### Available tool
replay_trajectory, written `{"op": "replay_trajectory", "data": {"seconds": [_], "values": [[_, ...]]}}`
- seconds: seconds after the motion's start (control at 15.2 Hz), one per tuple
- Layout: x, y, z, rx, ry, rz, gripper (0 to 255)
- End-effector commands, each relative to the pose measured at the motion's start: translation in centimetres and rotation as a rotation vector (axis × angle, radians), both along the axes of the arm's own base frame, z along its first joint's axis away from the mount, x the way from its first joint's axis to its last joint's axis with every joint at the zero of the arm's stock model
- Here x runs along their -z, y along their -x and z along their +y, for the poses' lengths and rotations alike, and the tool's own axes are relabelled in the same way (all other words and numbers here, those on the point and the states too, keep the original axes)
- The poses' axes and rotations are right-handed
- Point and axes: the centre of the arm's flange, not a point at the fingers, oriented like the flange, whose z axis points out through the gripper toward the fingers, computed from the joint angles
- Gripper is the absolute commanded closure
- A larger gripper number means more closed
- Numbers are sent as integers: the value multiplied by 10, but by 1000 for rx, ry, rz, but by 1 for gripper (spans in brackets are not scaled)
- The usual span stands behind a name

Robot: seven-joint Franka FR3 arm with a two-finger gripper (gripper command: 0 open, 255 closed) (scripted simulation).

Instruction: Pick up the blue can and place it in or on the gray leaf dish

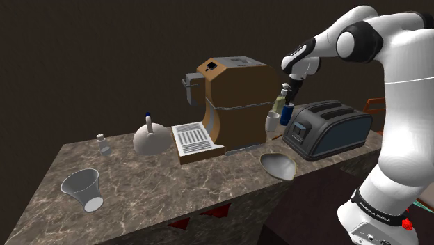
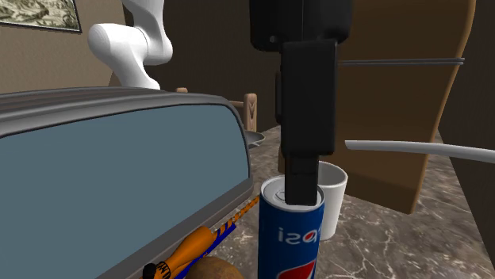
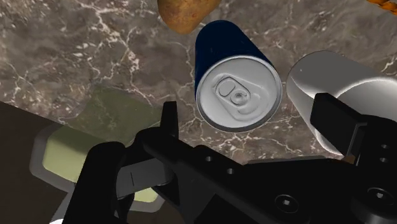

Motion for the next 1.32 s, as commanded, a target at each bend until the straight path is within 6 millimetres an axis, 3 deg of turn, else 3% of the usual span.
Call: {"op": "replay_trajectory", "data": {"seconds": [0.0,0.2,0.73,0.79,1.25], "values": [[10,-1,-2,0,0,-1,0],[29,-2,-3,0,0,-1,0],[29,-2,-3,0,0,0,0],[29,-2,-3,0,0,0,255],[29,-2,-3,0,0,0,255]]}}
